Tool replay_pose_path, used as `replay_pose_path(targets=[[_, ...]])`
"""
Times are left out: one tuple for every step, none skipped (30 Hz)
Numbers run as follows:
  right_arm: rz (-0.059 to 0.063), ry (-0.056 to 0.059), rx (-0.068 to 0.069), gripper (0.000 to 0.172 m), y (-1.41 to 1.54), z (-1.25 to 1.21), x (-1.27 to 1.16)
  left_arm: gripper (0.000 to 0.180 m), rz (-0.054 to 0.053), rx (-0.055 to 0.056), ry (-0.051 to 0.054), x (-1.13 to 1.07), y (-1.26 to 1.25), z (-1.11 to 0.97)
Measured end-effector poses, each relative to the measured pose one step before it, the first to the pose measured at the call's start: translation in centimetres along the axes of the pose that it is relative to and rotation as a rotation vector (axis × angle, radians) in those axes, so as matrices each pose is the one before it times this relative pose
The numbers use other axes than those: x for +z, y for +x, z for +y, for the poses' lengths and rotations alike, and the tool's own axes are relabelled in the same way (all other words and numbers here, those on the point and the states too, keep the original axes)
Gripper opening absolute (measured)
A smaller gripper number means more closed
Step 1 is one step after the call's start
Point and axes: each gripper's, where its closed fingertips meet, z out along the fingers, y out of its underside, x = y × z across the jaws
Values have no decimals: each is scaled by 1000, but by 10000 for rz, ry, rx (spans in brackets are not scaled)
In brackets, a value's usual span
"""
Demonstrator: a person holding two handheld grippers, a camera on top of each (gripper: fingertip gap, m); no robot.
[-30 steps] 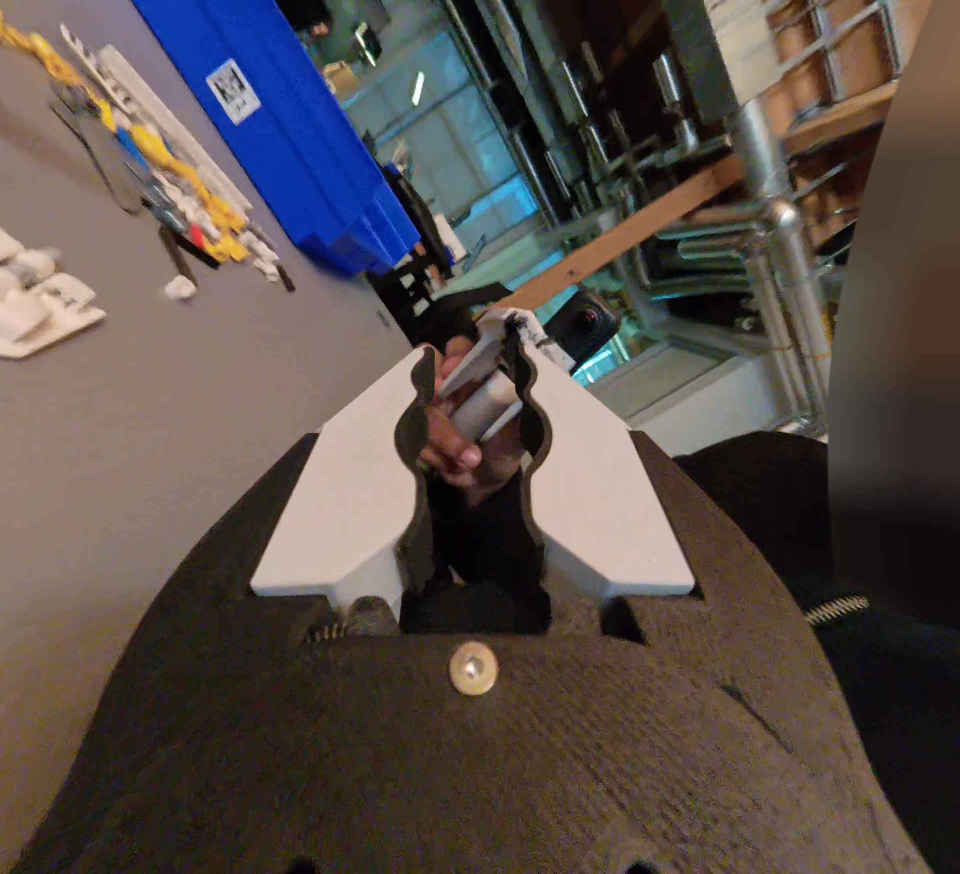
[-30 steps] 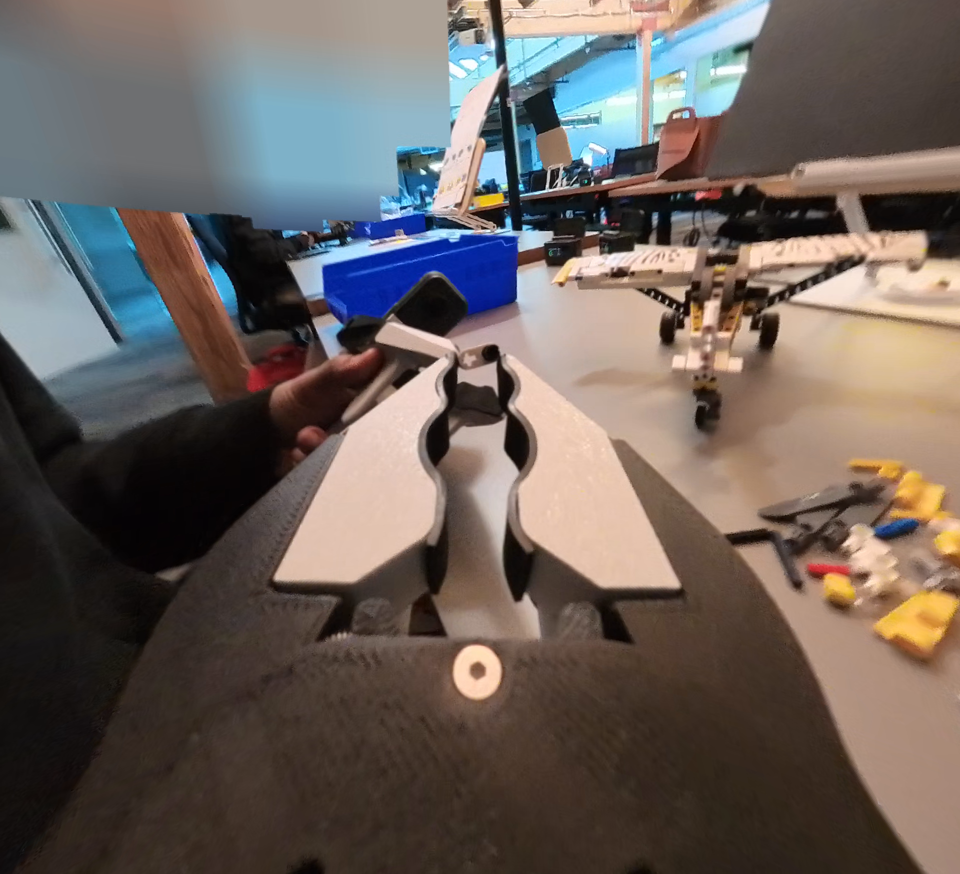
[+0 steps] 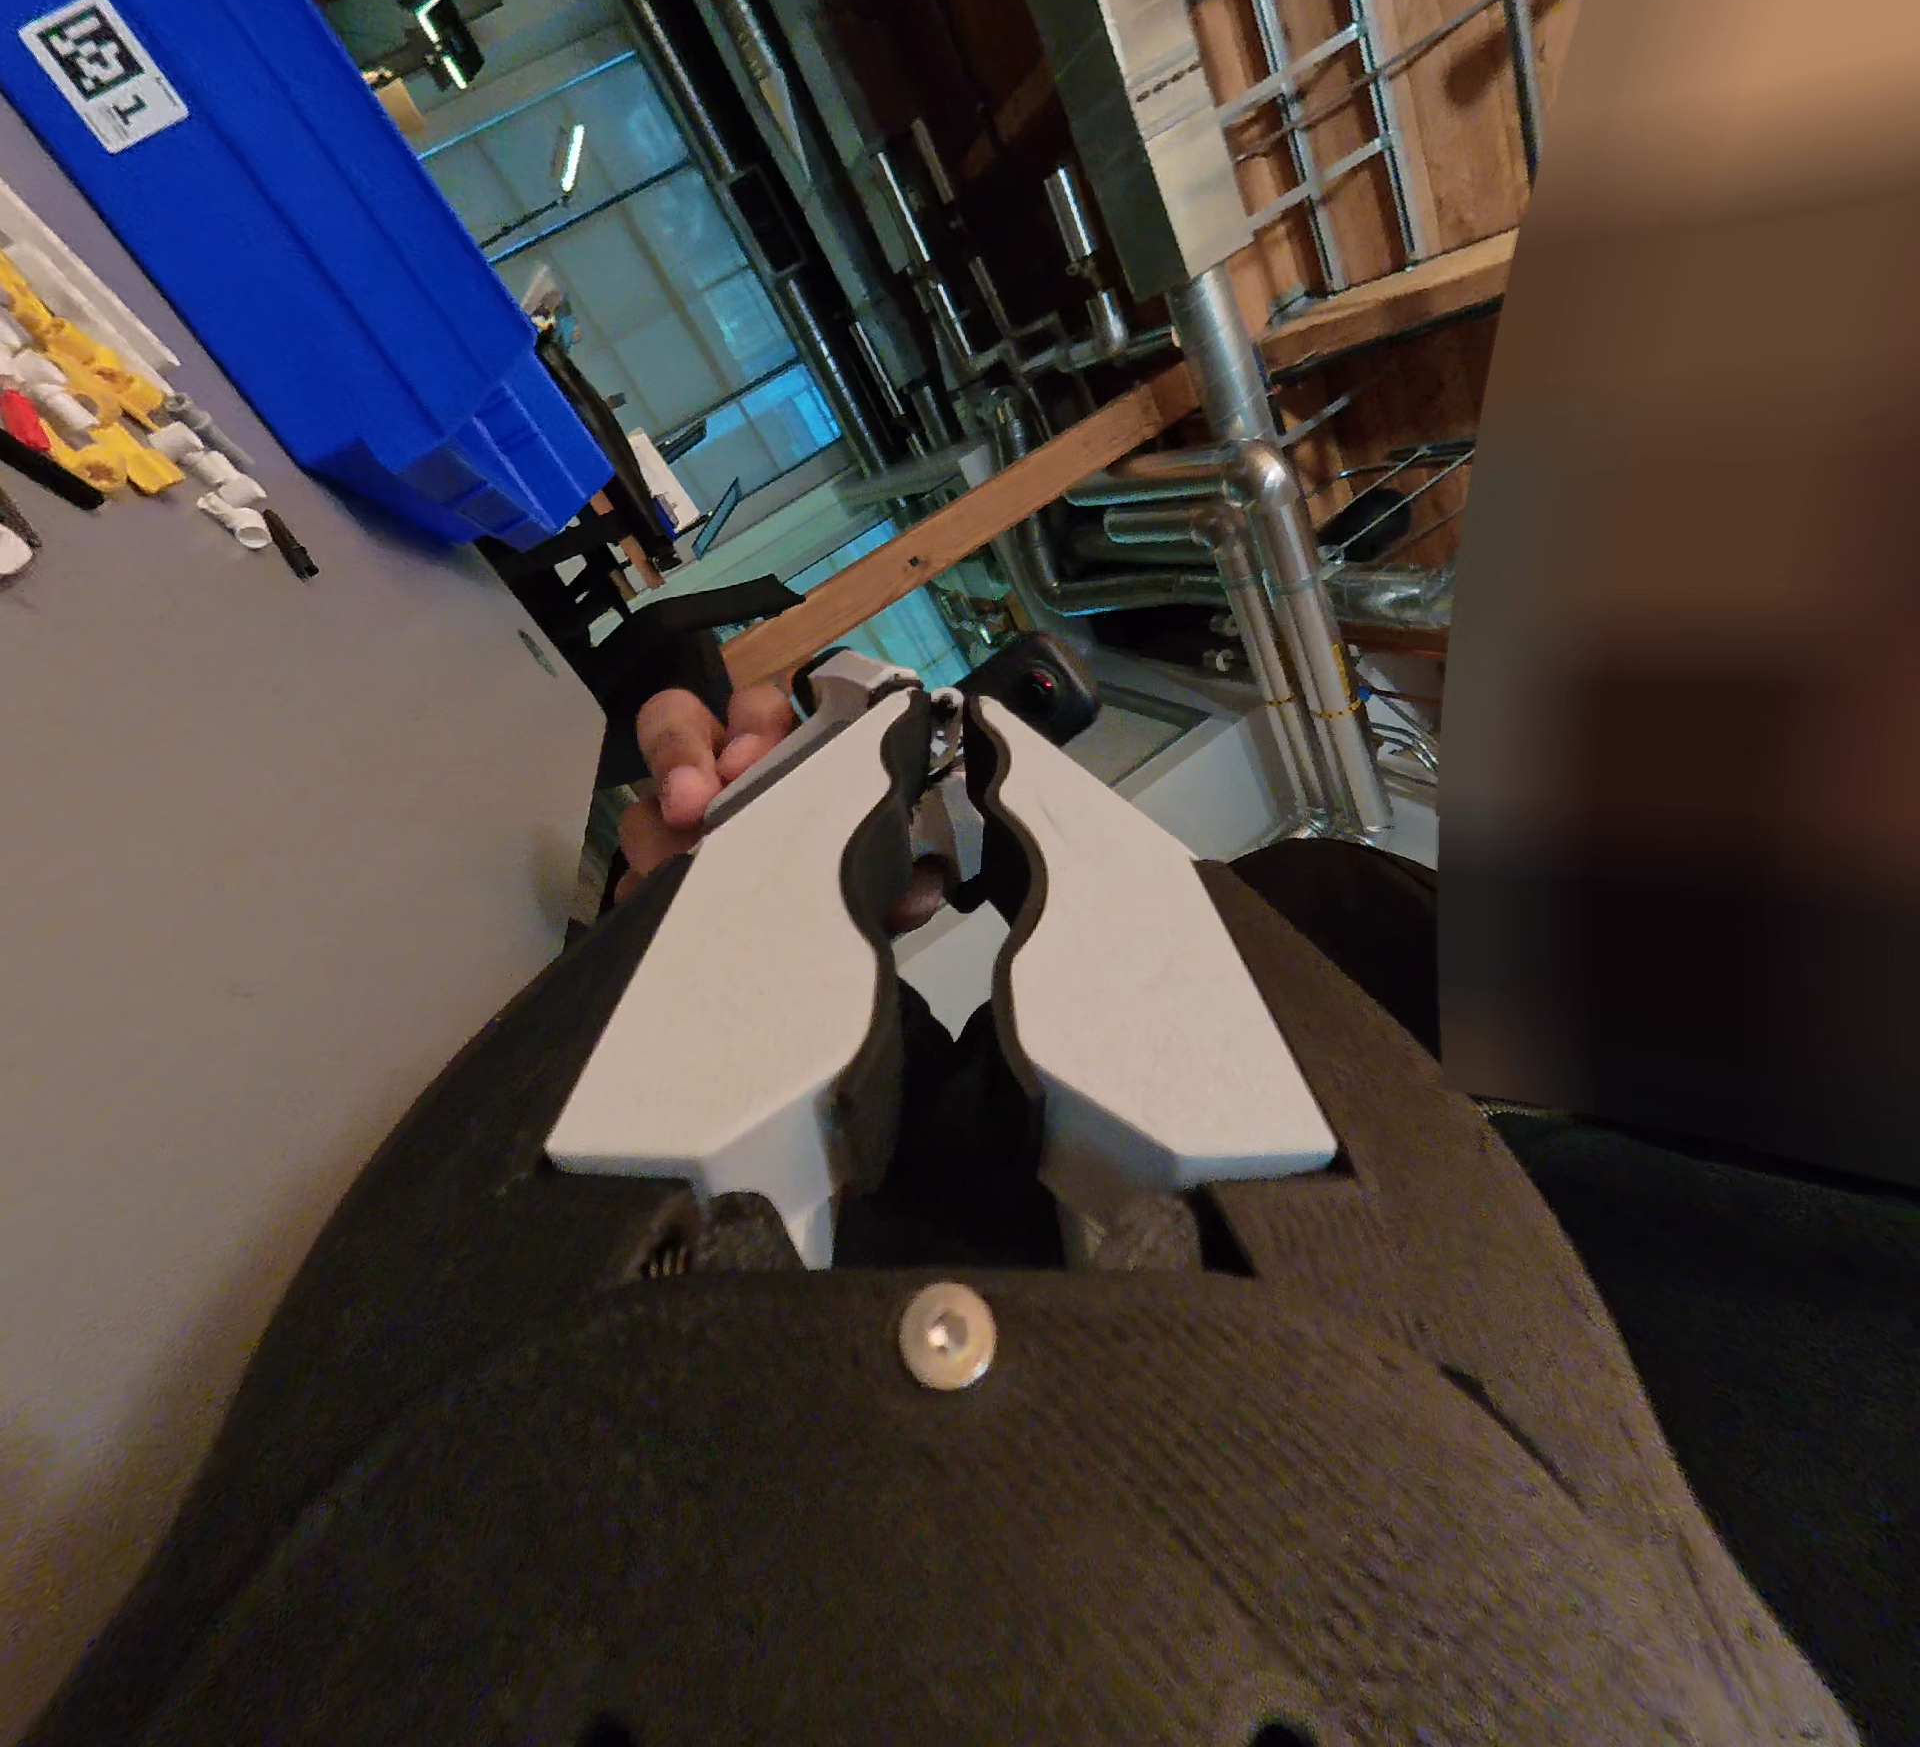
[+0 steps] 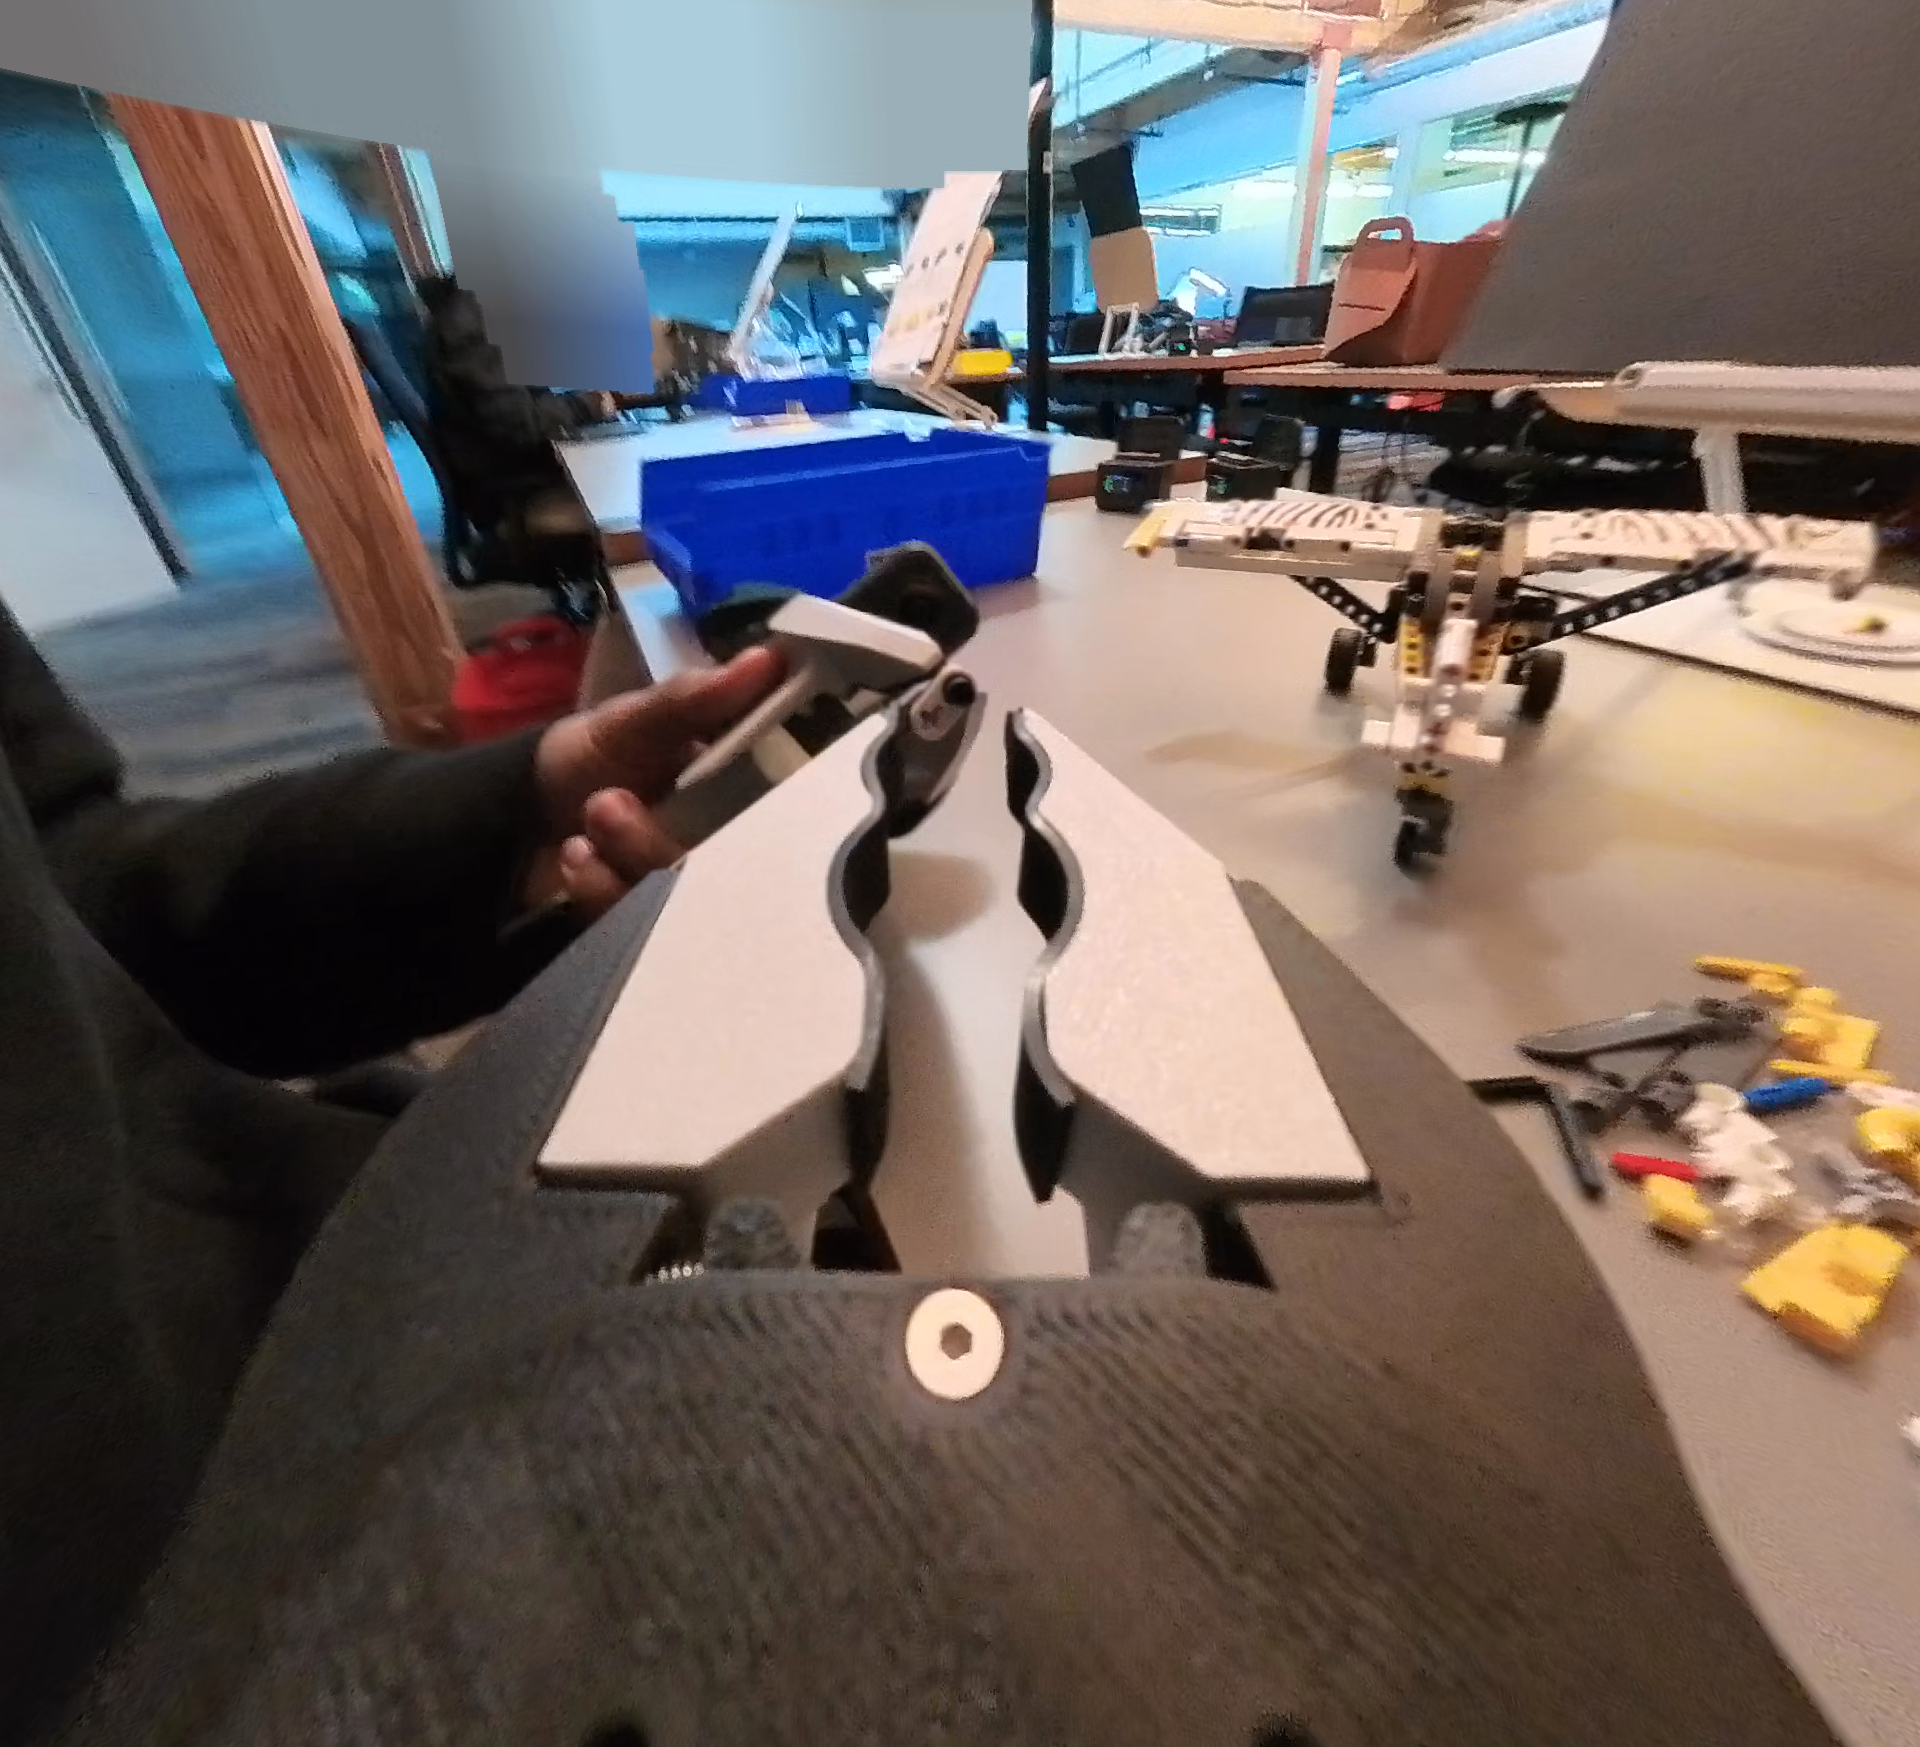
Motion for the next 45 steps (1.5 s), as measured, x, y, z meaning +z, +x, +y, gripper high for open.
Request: replay_pose_path(targets=[[-105, 193, 476, 18, 19, -239, -80, 3, 18, 12, 74, -71, -2, -100], [-94, 156, 377, 19, 4, -209, -65, 3, 18, 17, 16, -55, -12, -23], [-71, 92, 253, 19, -4, -129, -41, 3, 4, 7, -10, -27, -25, 13], [-31, 10, 170, 18, 40, -28, -11, 3, 6, 18, 0, -13, -9, 0], [-21, -63, 142, 19, 36, 57, 24, 3, -7, 38, 0, 4, -11, 9], [-53, -105, 137, 18, -14, 122, 62, 3, -43, 62, -11, 23, -47, 13], [-65, -113, 141, 18, -39, 145, 93, 3, -62, 89, -18, 22, -67, 29], [-19, -107, 114, 16, 13, 140, 99, 2, -49, 88, -1, 21, -34, 17], [20, -62, 10, 12, 53, 89, 77, 2, -3, 60, -2, 27, 15, 6], [-12, 9, -155, 5, -33, 5, 16, 1, 31, 24, 7, 24, 53, 14], [50, 69, -187, 5, -4, -58, 16, 1, 22, -8, 40, 0, 13, -36], [60, 56, -169, 5, -22, -37, 41, 1, 45, -35, 41, 2, 39, -33], [58, 24, -150, 5, -27, 5, 52, 1, 70, -33, 35, -11, 76, -29], [54, 3, -119, 5, -15, 15, 38, 1, 42, -24, 31, -34, 23, -36], [27, -11, -76, 5, -34, 47, 39, 0, 26, -22, 16, -25, 7, -3], [-27, -45, -42, 5, -90, 91, 47, 0, 25, -40, -19, 5, -4, 40], [-70, -76, -38, 6, -152, 148, 65, 0, 18, -15, -116, 80, 6, 190], [-36, -13, -69, 6, -100, 22, 7, 0, 28, 16, -153, 109, 32, 269], [-13, -23, -120, 5, -36, -8, -38, 0, 65, -23, 22, -7, 87, -23], [10, -87, -117, 5, 17, 21, -30, 0, 24, -54, -58, -4, 13, 56], [68, -80, -101, 5, 99, -32, -41, 0, -51, 5, -19, -48, -43, -26], [149, 44, -103, 5, 223, -217, -109, 0, -81, 79, 34, -104, -56, -115], [117, 132, -91, 5, 193, -349, -156, 0, -120, 93, 79, -148, -88, -170], [16, 75, -61, 5, 76, -271, -149, 0, -106, 84, 66, -144, -77, -168], [-16, -63, -71, 5, 22, -66, -83, 1, -93, 80, 45, -103, -50, -132], [1, -183, -162, 5, -10, 147, -33, 3, -89, 94, 2, -55, -59, -48], [64, -271, -297, 6, 3, 307, 32, 6, -75, 99, -39, 17, -47, 54], [159, -334, -430, 6, 68, 417, 73, 9, -86, 63, -101, 69, -82, 174], [192, -363, -538, 5, 34, 436, 95, 12, -135, 26, -159, 132, -181, 264], [234, -333, -578, 6, 58, 349, 91, 16, -184, 56, -166, 153, -240, 296], [210, -265, -566, 6, 39, 225, 49, 17, -236, 90, -11, 60, -278, 54], [126, -219, -462, 6, -48, 128, 55, 17, -140, 84, 39, -27, -152, -45], [56, -180, -346, 6, -91, 67, 43, 15, -113, 31, -48, -18, -139, 43], [6, -149, -271, 6, -129, 35, 43, 13, -88, 38, -33, -50, -106, 19], [-11, -134, -216, 6, -149, 47, 67, 12, -34, 51, -21, -7, -14, 7], [47, -82, -197, 6, -52, 18, 38, 11, -41, 8, 8, -3, -48, -12], [88, -32, -179, 6, 10, -20, 11, 10, -16, -19, 36, -6, -39, -38], [75, -13, -129, 6, 39, -1, -9, 8, 92, -98, 24, 26, 109, -31], [70, 138, -85, 6, 15, -187, -93, 2, 166, -168, 30, 20, 205, -42], [57, 307, -15, 6, -9, -418, -162, 2, 199, -85, 11, 43, 253, -9], [12, 309, 100, 6, -39, -452, -156, 2, 327, -54, 28, 73, 489, -6], [-27, 258, 159, 6, -38, -421, -149, 2, 278, -101, 5, 100, 414, 39], [-47, 290, 137, 6, -51, -462, -166, 2, 277, -177, 2, 93, 379, 24], [-37, 323, 107, 6, -79, -511, -143, 2, 375, -249, -10, 107, 451, 67], [-20, 260, 84, 6, -70, -402, -92, 2, 411, -330, 29, 114, 395, 53]])
